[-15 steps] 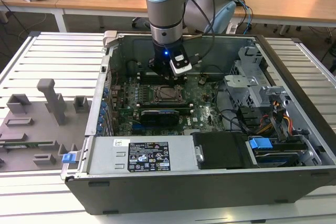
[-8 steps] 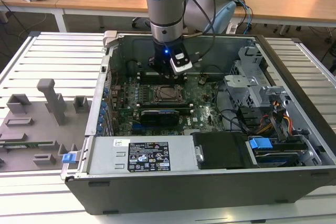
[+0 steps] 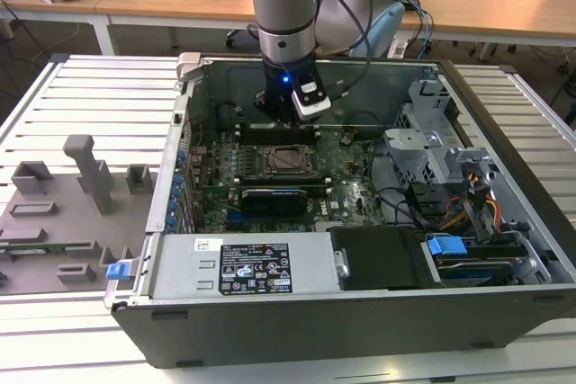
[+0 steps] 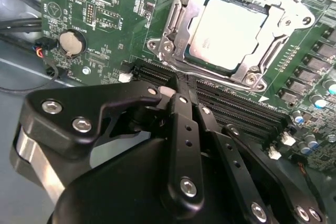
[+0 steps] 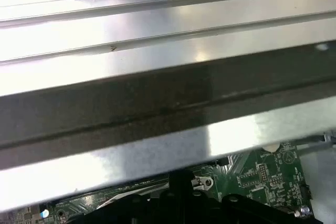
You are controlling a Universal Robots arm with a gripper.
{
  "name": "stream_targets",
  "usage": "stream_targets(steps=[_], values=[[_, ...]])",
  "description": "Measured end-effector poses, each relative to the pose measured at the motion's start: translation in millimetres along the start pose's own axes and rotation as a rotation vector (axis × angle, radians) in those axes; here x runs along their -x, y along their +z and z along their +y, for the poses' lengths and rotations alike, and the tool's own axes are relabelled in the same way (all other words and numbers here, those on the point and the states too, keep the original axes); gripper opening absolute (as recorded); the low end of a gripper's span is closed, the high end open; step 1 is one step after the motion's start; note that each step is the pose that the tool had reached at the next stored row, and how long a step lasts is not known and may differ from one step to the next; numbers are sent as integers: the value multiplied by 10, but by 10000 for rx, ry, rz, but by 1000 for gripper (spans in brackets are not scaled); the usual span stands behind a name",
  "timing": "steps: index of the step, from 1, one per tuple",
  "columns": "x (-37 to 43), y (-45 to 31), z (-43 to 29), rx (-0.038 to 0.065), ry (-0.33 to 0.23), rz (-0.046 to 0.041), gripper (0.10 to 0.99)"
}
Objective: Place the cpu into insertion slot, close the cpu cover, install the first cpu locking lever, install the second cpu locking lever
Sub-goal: 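Install the first cpu locking lever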
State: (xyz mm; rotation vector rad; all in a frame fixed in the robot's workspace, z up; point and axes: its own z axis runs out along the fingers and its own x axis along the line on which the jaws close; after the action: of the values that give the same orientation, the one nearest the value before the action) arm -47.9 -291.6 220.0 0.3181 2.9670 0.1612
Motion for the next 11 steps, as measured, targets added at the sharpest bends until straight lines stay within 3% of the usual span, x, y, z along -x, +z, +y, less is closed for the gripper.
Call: stream_targets(steps=[2, 4, 8, 9, 11], values=[[1, -10, 1, -92, 45, -7, 106], [2, -13, 1, -303, 98, -11, 106], [2, -13, 1, -348, 94, -5, 106], [3, -11, 2, -364, 102, 72, 106], [12, -9, 3, -435, 124, 379, 106]])
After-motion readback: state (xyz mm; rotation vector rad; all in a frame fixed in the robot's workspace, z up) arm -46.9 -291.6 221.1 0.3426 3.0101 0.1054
